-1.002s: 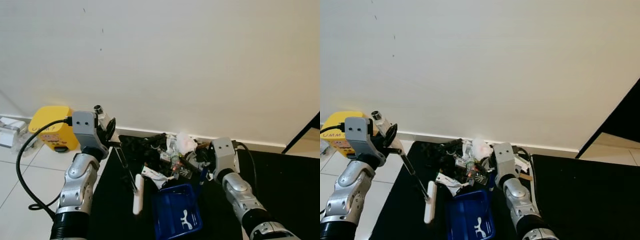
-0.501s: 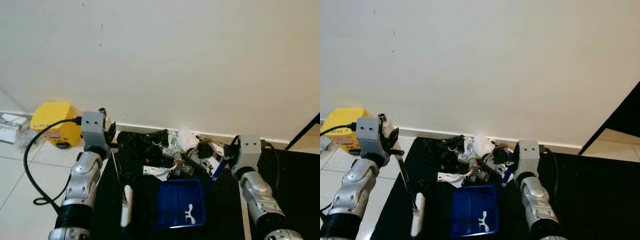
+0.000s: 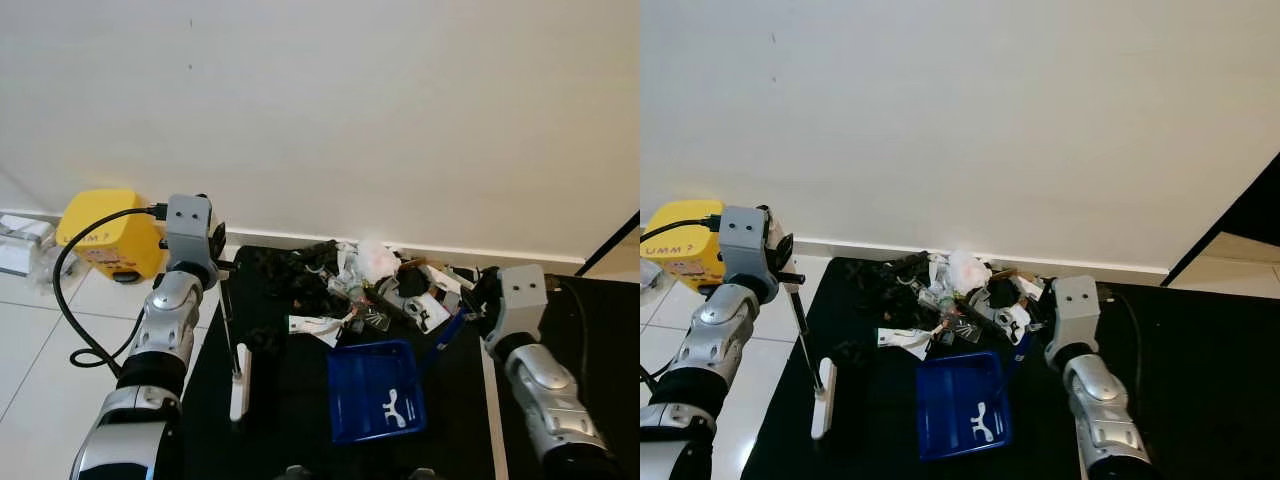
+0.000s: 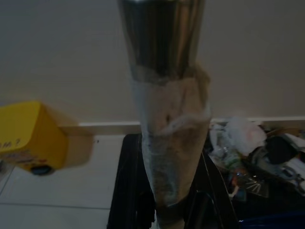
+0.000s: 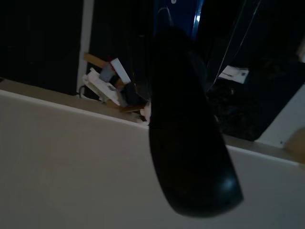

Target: Sweep floor

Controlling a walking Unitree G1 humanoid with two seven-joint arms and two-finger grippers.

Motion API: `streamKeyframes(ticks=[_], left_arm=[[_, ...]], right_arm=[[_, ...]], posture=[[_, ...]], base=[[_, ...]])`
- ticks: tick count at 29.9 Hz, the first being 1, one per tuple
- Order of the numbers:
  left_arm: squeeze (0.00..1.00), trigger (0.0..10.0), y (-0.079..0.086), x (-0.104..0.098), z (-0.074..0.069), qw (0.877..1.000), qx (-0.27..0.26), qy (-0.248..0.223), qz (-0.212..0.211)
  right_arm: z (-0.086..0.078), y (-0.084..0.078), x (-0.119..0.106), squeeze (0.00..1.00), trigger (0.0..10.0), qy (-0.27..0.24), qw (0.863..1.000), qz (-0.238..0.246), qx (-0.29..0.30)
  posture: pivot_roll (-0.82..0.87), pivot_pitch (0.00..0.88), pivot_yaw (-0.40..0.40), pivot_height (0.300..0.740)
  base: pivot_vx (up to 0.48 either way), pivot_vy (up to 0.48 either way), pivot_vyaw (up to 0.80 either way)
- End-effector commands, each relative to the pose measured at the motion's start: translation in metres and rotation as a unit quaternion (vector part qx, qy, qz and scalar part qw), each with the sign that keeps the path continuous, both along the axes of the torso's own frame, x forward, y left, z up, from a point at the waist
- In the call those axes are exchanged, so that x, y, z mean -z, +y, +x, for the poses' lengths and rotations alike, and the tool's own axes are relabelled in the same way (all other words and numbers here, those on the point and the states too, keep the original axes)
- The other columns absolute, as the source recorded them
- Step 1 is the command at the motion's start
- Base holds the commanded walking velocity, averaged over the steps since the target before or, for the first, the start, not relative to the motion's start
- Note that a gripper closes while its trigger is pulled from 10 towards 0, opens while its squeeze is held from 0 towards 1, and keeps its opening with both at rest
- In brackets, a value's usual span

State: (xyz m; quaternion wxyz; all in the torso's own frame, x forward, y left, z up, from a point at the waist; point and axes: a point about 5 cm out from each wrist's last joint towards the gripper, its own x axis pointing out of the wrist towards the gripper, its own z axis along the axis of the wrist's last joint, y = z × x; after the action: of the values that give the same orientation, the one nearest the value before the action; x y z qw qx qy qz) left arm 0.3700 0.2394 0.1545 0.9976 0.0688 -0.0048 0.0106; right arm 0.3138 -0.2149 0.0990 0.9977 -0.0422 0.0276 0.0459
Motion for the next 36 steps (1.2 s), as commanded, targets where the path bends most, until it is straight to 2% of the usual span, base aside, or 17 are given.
streamKeyframes(ticks=[1,4,6,7,10,12,17,22,23,26,31,36], left_arm=[[0.00,10.0,0.014,-0.007,-0.001,0.999,-0.017,-0.010,0.025],[0.00,10.0,0.020,-0.011,0.002,0.999,-0.026,-0.020,0.025],[0.00,10.0,0.021,-0.012,0.003,0.999,-0.028,-0.022,0.023],[0.00,10.0,0.023,-0.012,0.003,0.999,-0.039,-0.026,0.012],[0.00,10.0,0.020,-0.013,0.003,0.999,-0.038,-0.029,0.001],[0.00,10.0,0.011,-0.016,0.004,0.999,-0.023,-0.039,-0.014],[0.00,10.0,-0.003,-0.022,-0.001,0.998,0.005,-0.060,-0.032],[0.00,10.0,-0.006,-0.028,-0.007,0.996,0.010,-0.071,-0.044],[0.00,10.0,-0.003,-0.042,-0.016,0.995,0.008,-0.089,-0.047],[0.00,10.0,0.004,-0.052,-0.021,0.994,-0.001,-0.105,-0.037],[0.00,10.0,0.011,-0.053,-0.022,0.993,-0.018,-0.109,-0.030],[0.00,10.0,0.019,-0.055,-0.024,0.993,-0.036,-0.108,-0.020]], right_arm=[[-0.004,-0.008,-0.005,0.00,10.0,-0.007,1.000,0.000,0.006],[-0.006,-0.033,-0.018,0.00,10.0,-0.026,0.998,-0.002,0.056],[-0.006,-0.037,-0.021,0.00,10.0,-0.030,0.997,-0.001,0.066],[-0.004,-0.044,-0.022,0.00,10.0,-0.029,0.995,0.004,0.092],[-0.002,-0.041,-0.020,0.00,10.0,-0.029,0.995,0.012,0.094],[0.000,-0.031,-0.023,0.00,10.0,-0.046,0.993,0.056,0.088],[0.002,-0.026,-0.032,0.00,10.0,-0.075,0.988,0.100,0.096],[0.003,-0.025,-0.043,0.00,10.0,-0.093,0.986,0.100,0.098],[0.002,-0.027,-0.058,0.00,10.0,-0.111,0.986,0.082,0.091],[-0.001,-0.030,-0.066,0.00,10.0,-0.117,0.987,0.068,0.085],[-0.003,-0.034,-0.068,0.00,10.0,-0.116,0.988,0.052,0.088],[-0.012,-0.047,-0.068,0.00,10.0,-0.105,0.990,0.024,0.095]], posture=[[-0.07,0.251,0.055,0.740],[-0.08,0.248,0.052,0.740],[-0.08,0.248,0.052,0.740],[-0.07,0.239,0.054,0.740],[-0.06,0.227,0.057,0.740],[-0.05,0.211,0.058,0.740],[-0.03,0.178,0.062,0.740],[-0.01,0.153,0.063,0.740],[-0.01,0.137,0.066,0.740],[0.00,0.130,0.069,0.740],[0.00,0.128,0.072,0.740],[-0.01,0.125,0.082,0.740]], base=[[0.000,0.000,0.00],[0.000,0.000,0.00],[0.000,0.000,0.00],[0.000,0.000,0.00],[0.000,0.000,0.00],[0.000,0.000,0.00],[0.000,0.000,0.00],[0.000,0.000,0.00],[0.000,0.000,0.00],[0.000,0.000,0.00],[0.000,0.000,0.00],[0.000,0.000,0.00]])
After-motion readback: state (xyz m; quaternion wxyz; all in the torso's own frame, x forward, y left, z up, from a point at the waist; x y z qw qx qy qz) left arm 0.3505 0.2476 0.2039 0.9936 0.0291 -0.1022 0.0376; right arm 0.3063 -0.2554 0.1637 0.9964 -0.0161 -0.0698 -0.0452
